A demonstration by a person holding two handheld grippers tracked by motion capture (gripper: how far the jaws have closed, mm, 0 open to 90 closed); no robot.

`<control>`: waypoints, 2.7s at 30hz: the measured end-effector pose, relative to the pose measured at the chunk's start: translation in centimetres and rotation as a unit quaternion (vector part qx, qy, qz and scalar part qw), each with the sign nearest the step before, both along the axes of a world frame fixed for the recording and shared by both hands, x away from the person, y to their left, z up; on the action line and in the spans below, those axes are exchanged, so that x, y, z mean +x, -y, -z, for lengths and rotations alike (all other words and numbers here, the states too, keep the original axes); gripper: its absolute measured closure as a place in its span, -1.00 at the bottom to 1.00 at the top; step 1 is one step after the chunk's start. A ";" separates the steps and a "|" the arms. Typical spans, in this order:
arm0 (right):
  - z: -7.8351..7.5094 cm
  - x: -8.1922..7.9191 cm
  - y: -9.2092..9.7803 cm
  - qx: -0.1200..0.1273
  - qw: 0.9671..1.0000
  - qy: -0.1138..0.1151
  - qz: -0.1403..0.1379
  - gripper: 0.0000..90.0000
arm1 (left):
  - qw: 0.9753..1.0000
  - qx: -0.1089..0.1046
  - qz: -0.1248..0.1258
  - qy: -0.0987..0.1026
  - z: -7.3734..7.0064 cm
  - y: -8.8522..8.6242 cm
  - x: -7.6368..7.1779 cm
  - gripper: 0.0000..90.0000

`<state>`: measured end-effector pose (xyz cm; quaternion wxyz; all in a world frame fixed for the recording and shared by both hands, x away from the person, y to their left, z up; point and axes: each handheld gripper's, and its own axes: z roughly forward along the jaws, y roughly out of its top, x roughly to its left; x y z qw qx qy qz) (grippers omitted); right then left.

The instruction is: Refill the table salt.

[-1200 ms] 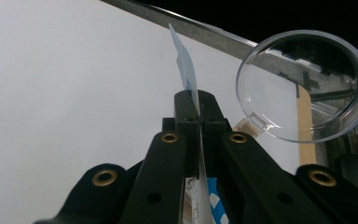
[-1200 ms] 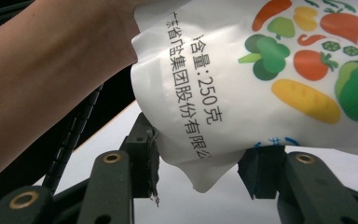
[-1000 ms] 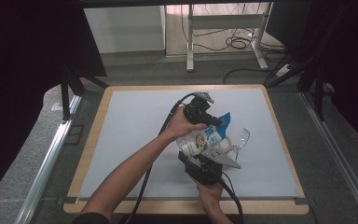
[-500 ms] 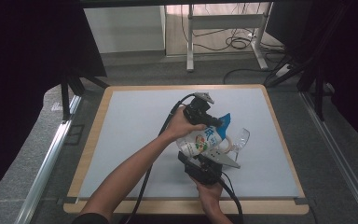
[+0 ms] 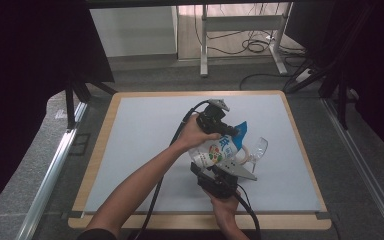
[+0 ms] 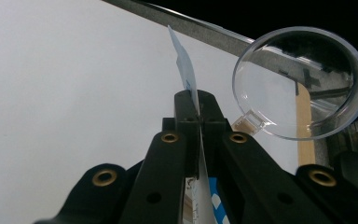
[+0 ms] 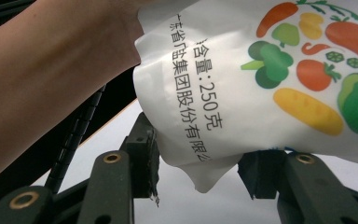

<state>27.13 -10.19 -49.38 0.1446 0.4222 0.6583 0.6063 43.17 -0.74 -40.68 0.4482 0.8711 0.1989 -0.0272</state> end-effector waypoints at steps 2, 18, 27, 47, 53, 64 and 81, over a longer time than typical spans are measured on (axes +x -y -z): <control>0.0 0.0 0.0 0.001 1.000 0.000 0.000 0.20 | 1.000 0.000 0.000 0.000 0.0 0.0 0.0 0.99; -0.2 -0.1 0.1 0.005 1.000 0.006 0.001 0.20 | 1.000 -0.002 0.000 -0.004 0.1 0.0 0.0 0.99; -0.2 0.0 0.1 0.005 1.000 0.007 0.001 0.21 | 1.000 -0.001 -0.002 -0.004 0.0 0.0 0.0 0.99; -0.3 0.0 0.1 0.003 1.000 0.009 0.003 0.22 | 1.000 -0.002 -0.001 -0.005 -0.1 0.0 0.0 0.99; -0.3 0.0 0.1 0.005 1.000 0.011 0.003 0.22 | 1.000 -0.002 -0.003 -0.006 -0.2 0.1 0.0 0.99; -0.3 0.1 0.0 0.005 1.000 0.012 0.006 0.23 | 1.000 0.000 -0.002 -0.005 -0.2 0.2 0.0 0.99; -0.1 0.1 -0.1 0.010 1.000 0.008 0.011 0.24 | 1.000 0.005 -0.001 -0.002 -0.2 0.4 -0.2 0.99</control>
